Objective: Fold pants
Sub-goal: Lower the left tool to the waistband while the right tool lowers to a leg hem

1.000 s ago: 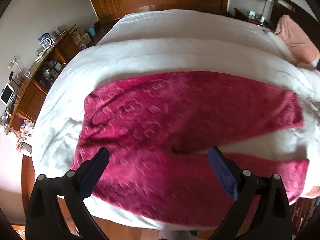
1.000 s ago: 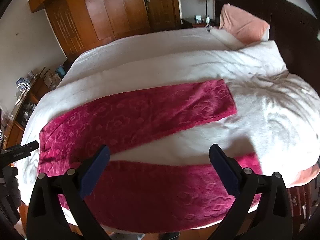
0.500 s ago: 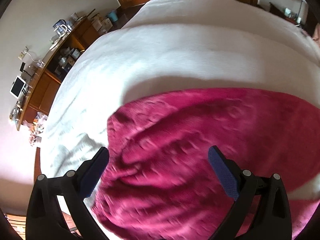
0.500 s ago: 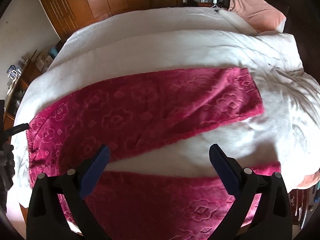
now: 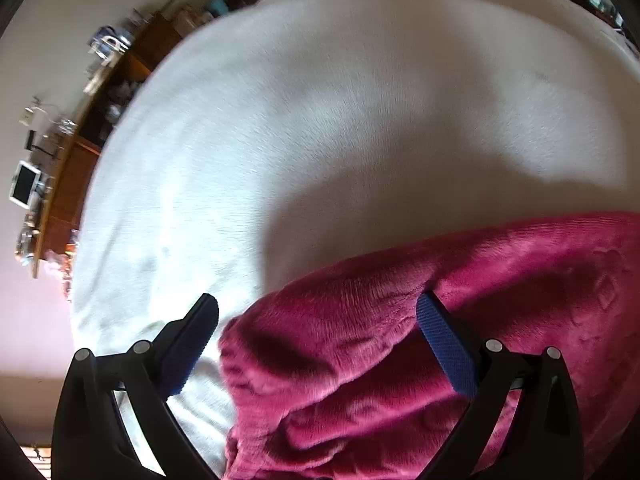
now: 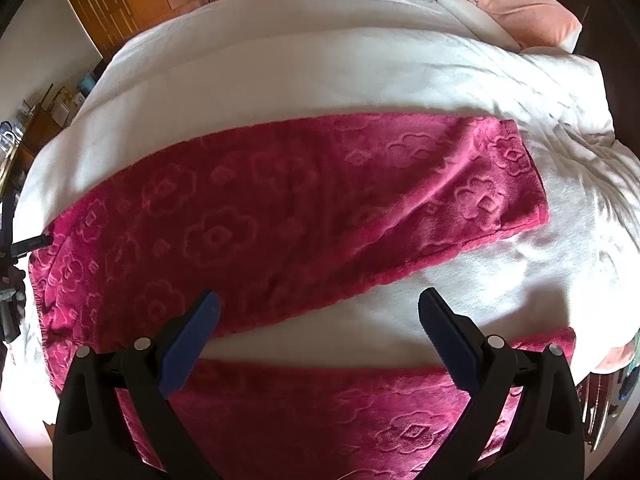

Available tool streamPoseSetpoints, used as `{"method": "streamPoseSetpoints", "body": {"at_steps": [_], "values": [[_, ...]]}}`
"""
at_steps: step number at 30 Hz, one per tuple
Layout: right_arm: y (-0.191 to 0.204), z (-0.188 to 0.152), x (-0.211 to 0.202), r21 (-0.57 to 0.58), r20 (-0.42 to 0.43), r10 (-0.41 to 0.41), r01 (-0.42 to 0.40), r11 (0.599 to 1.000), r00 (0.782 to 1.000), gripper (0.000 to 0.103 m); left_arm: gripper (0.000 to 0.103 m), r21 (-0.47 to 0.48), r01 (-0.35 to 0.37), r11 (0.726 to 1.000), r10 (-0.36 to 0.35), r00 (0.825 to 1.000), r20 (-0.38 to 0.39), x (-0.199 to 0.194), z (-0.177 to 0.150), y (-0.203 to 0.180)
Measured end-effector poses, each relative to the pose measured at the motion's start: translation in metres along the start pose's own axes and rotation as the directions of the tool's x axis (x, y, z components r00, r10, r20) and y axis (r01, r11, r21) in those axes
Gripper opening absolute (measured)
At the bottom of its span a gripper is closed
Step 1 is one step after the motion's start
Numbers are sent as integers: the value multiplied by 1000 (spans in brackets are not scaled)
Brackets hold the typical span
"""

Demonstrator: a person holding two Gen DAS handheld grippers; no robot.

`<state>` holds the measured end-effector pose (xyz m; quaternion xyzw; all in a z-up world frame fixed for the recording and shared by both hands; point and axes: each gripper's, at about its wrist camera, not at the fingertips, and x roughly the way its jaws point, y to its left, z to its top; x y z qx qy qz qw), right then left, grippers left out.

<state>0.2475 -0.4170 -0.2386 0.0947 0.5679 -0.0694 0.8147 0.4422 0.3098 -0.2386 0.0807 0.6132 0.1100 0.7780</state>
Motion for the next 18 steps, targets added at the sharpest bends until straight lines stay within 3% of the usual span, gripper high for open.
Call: {"method": "streamPoseSetpoints", "body": {"at_steps": [7,12,15,18], "values": [[11,4,9,-1,-24,-20,20,1000,1000,100,95,41,106,994,-104,993,-47,40,8,3],[18,7,9,-2,-12,-28,28,1000,1000,100,59,16,246,969,-245,968,-57,56,13,18],[17,8,7,5,10,-45,45,999,999,100,37,20,280,960,-279,959,-50,56,13,27],[3,11,4,34,33,-72,71,997,997,100,23,32,291,956,-290,956,-41,51,8,33]]}}
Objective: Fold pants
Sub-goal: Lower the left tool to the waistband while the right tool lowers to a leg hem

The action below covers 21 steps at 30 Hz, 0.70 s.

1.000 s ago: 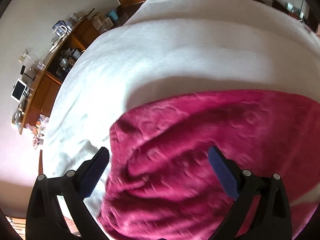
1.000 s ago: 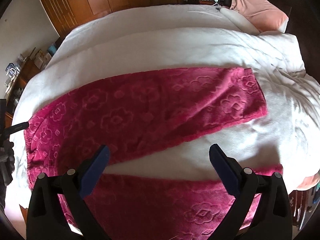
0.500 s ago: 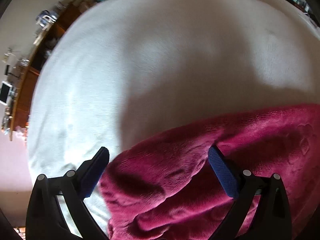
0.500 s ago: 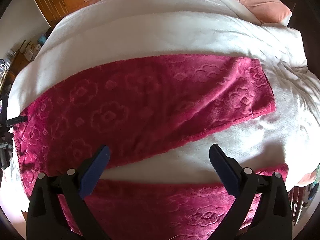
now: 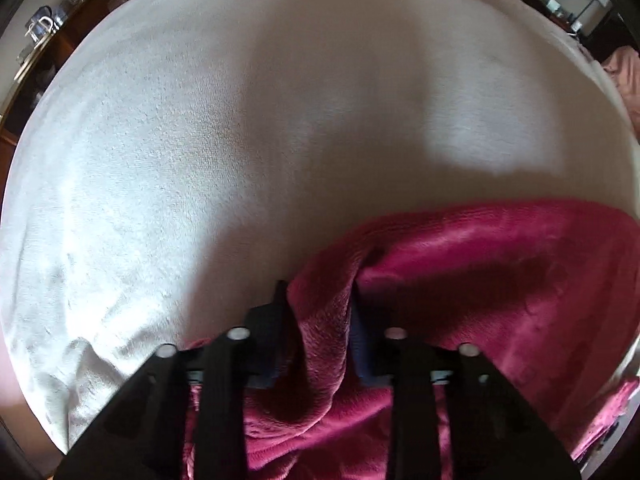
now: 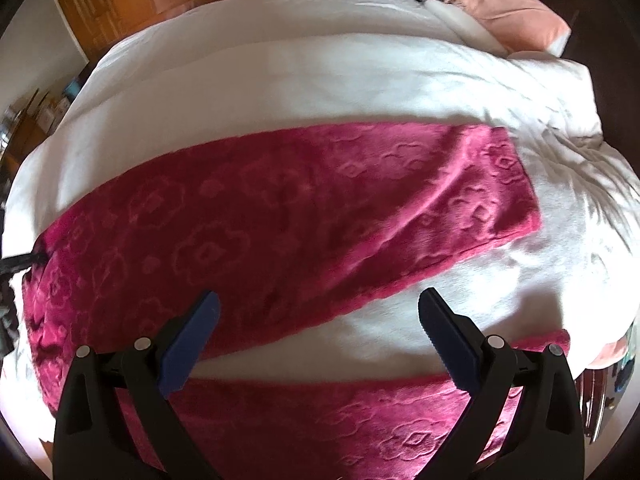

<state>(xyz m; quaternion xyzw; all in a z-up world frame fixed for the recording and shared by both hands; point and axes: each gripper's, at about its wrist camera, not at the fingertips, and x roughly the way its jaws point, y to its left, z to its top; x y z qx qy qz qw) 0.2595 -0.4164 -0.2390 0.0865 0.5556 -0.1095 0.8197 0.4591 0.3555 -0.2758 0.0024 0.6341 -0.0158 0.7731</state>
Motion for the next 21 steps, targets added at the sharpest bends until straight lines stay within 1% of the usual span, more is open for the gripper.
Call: {"method": "streamPoseSetpoints", "body": {"at_steps": [3,6,7,10,12,13,15,17,18,19,20,21], "values": [[-25,9,0,36,19,-24,24,999,1000,100,19,2,2,1000,-2,1000,19,-10,-8,5],[-57,21,4,84,26,-51,49,995,998,99,18,-9,4,1000,-3,999,44,-21,-16,7],[-73,27,7,114,25,-61,58,992,998,99,18,-13,2,1000,-1,999,50,-23,-22,6],[-118,45,18,179,13,-75,72,981,997,99,18,-23,-7,1000,9,998,63,-33,-24,10],[-143,57,27,205,4,-83,80,976,997,99,18,-38,-23,999,26,997,70,-38,-27,9],[-158,66,34,215,-4,-81,79,973,997,99,18,-46,-30,998,34,997,72,-40,-35,7],[-187,85,52,235,-21,-79,81,968,997,99,18,-61,-50,997,55,996,74,-49,-40,5],[-210,103,69,252,-36,-68,75,965,997,99,18,-70,-76,995,81,994,70,-53,-39,0],[-219,109,76,261,-42,-65,74,963,997,99,18,-72,-85,994,89,994,65,-62,-35,-5],[-234,121,88,278,-53,-57,70,958,997,97,18,-75,-97,992,101,993,60,-68,-35,-16],[-244,128,95,293,-60,-54,70,954,997,92,18,-78,-107,991,112,992,58,-68,-35,-17],[-255,136,103,313,-72,-53,73,947,996,90,18,-83,-120,989,125,991,54,-69,-36,-20]]}}
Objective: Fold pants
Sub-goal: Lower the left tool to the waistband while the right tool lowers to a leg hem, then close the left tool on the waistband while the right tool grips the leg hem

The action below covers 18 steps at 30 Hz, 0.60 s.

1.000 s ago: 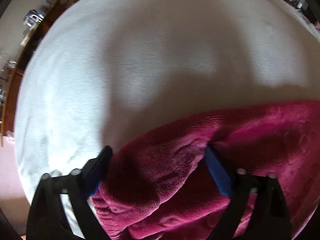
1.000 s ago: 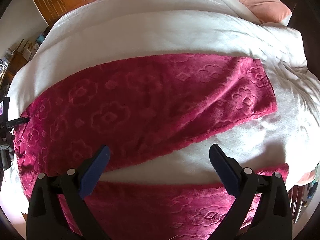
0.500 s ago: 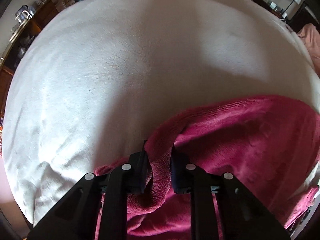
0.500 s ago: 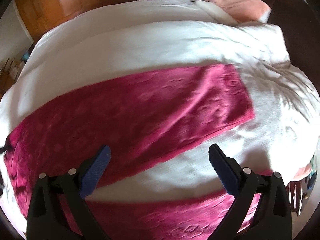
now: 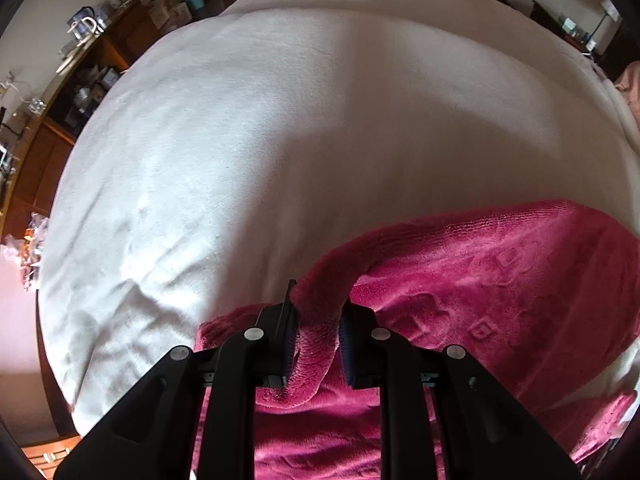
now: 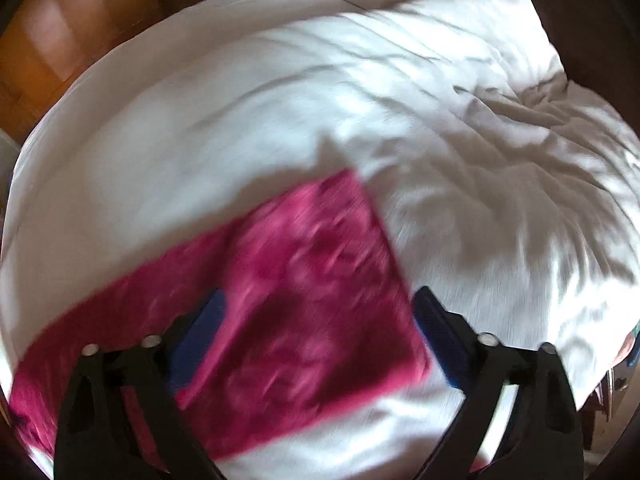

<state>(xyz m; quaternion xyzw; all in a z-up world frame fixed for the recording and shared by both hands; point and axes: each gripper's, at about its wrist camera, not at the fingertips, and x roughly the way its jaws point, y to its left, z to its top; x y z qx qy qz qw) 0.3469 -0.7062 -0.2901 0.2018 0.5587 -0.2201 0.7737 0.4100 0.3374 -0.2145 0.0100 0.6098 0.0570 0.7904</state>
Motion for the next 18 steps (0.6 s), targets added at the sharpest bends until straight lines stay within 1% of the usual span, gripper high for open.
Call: {"method": "streamPoseSetpoints", "body": {"at_steps": [1,3,6,7,8,14,15,18], "values": [[-10,13,9,30,-13,10,-9,999,1000,87,18,-4,-10,1000,10,1000,-2,-5,-5,-1],[-21,30,22,69,-30,32,-30,997,999,86,18,-12,-31,999,31,1000,-6,-6,-2,-1],[-30,52,39,83,-51,35,-31,996,998,86,18,-21,-54,998,54,998,-15,-14,-2,-4],[-32,58,45,81,-61,28,-23,996,998,86,18,-23,-61,998,61,998,-18,-13,-3,-17],[-34,62,50,82,-71,30,-24,996,997,86,18,-27,-67,997,66,998,-21,-17,-7,-23],[-38,70,69,71,-111,53,-46,996,992,86,18,-25,-90,996,89,995,-44,-19,-4,-38],[-37,69,70,69,-113,55,-47,997,992,85,18,-20,-92,996,91,995,-47,-17,-4,-39],[-37,68,74,57,-118,49,-42,998,992,78,18,-17,-95,995,94,994,-51,-12,-2,-41]]}}
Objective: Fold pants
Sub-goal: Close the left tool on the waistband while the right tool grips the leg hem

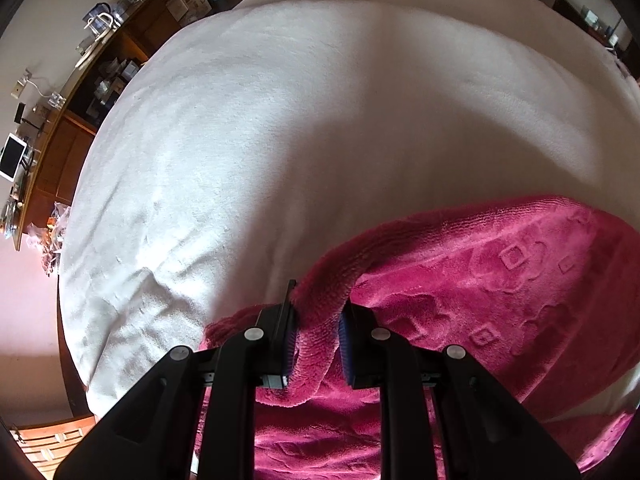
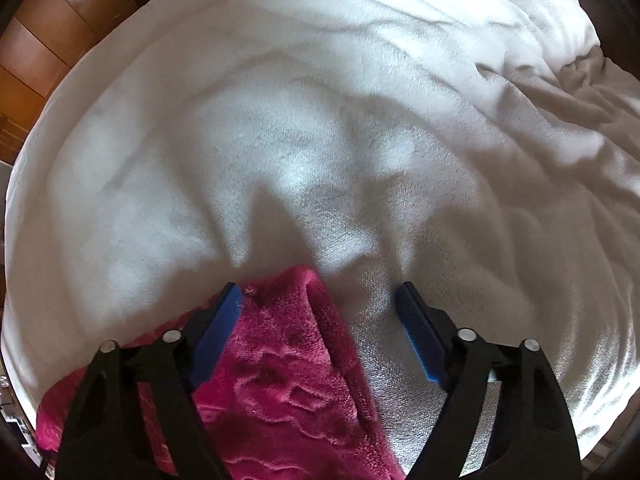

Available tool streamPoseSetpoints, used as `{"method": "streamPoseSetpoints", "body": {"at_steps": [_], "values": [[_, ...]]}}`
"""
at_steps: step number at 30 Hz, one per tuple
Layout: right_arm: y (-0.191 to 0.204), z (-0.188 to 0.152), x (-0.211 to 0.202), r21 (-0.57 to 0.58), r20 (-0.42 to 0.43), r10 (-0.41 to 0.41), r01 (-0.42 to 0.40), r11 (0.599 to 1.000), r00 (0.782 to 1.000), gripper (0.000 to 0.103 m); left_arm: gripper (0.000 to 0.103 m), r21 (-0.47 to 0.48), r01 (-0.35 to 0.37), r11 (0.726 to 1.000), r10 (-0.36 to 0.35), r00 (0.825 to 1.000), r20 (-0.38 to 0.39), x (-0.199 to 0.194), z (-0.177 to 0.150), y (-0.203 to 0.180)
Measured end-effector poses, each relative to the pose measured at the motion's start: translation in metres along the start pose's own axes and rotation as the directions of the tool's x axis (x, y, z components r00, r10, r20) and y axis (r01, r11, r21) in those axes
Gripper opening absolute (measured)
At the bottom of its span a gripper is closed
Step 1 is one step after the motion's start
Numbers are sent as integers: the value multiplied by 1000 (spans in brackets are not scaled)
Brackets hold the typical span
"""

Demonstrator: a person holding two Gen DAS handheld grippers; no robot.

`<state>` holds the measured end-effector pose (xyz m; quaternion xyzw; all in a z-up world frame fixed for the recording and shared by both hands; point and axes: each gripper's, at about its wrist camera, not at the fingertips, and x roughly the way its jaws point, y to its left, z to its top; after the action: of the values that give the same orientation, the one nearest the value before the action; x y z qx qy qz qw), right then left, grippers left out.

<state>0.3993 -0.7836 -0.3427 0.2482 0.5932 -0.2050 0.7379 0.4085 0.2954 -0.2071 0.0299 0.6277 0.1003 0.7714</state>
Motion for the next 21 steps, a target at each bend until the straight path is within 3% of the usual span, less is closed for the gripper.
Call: {"method": "streamPoseSetpoints", "body": {"at_steps": [3,7,14,21], "values": [[3,-4,-2,-40,3,-26,26,999,1000,56,18,-5,2,1000,-2,1000,-3,1,1,-2],[13,-9,-13,-81,15,6,-4,997,1000,11,18,6,-1,1000,1,1000,-2,2,3,-1],[15,-24,-65,-95,103,35,-25,995,994,8,18,11,7,1000,-7,1000,26,-3,7,8],[1,-64,-129,-68,188,56,-43,997,981,7,17,34,51,998,-53,996,66,-15,0,16]]}}
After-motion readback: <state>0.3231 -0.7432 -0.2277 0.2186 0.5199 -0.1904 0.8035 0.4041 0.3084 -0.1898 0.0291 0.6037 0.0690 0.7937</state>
